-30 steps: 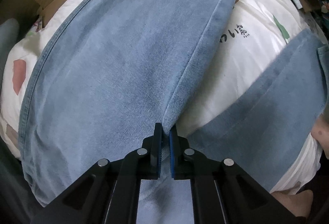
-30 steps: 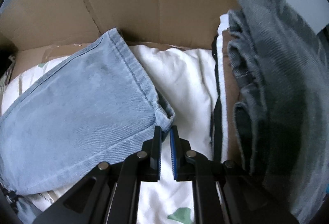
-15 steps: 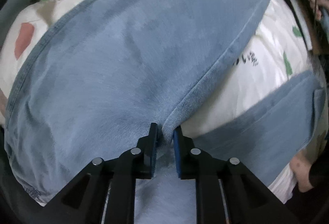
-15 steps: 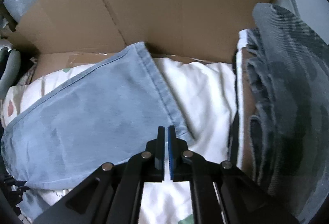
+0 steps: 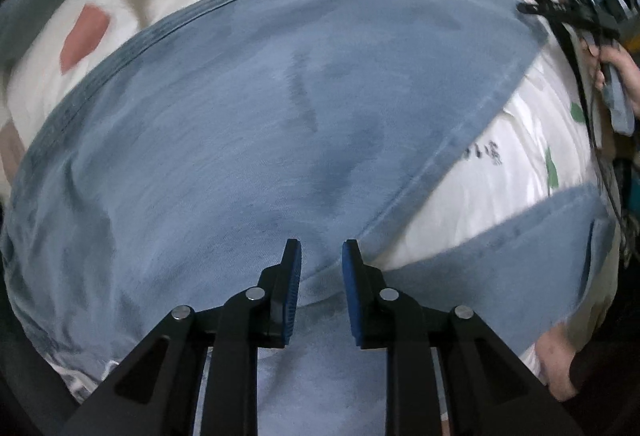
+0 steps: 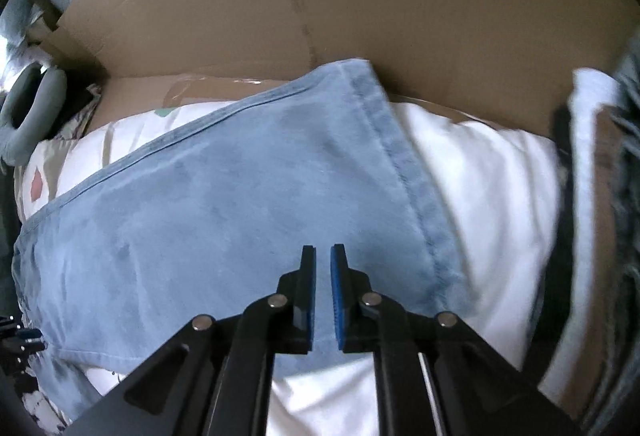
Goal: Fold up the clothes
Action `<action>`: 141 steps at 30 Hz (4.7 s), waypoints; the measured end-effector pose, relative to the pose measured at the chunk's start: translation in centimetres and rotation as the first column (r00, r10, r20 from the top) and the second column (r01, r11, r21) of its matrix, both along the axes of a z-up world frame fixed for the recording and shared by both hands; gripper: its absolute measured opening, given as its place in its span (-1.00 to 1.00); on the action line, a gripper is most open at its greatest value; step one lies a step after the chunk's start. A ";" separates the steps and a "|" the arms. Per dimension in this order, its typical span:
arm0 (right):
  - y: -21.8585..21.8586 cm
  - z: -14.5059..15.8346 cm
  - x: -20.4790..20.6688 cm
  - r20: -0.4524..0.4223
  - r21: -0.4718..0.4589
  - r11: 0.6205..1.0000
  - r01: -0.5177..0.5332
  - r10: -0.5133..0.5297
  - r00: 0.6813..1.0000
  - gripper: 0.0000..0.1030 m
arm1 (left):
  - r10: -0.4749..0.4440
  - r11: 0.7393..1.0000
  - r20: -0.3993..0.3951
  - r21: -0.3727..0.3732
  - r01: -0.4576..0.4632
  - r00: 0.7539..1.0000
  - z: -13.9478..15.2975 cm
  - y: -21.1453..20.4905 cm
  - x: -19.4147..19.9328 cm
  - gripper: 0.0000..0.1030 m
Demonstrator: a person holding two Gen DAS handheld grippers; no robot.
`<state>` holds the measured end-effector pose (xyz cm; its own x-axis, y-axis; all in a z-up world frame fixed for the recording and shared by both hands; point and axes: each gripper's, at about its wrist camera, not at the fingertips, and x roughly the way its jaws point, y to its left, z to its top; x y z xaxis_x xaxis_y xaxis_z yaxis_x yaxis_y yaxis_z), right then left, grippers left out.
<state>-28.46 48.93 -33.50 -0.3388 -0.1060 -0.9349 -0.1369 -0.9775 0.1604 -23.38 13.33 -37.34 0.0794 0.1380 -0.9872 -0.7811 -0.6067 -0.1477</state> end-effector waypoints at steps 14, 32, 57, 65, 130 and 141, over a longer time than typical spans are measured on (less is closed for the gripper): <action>3.7 -2.1 -2.5 0.066 0.042 0.987 0.155 -0.157 0.985 -0.88 | 0.141 0.980 0.082 -0.156 -0.127 0.987 -6.2 0.4 -0.2 -0.60; -0.9 -2.6 -8.6 -0.076 0.007 1.000 0.025 -0.024 0.997 -0.88 | 0.326 0.942 0.036 -0.089 -0.322 0.945 2.0 -7.1 -2.6 -0.60; -3.7 -0.4 -7.2 0.076 0.162 0.986 -0.041 0.029 0.997 -0.89 | 0.552 0.831 -0.020 -0.072 -0.552 0.833 9.6 -20.7 -12.3 -0.60; -4.4 0.1 -3.6 0.056 0.146 0.985 -0.093 0.086 0.995 -0.86 | 0.598 0.799 -0.007 -0.069 -0.597 0.801 5.1 -25.2 -11.3 -0.60; 9.7 35.3 30.5 -0.205 0.019 0.981 -0.194 0.193 0.959 -0.19 | 0.720 0.677 0.070 0.147 -0.721 0.690 23.5 -33.8 17.2 0.86; 10.5 29.6 34.0 -0.130 -0.017 0.990 -0.143 0.140 0.982 -0.18 | 0.720 0.684 0.066 0.096 -0.723 0.690 20.8 -34.4 18.3 0.86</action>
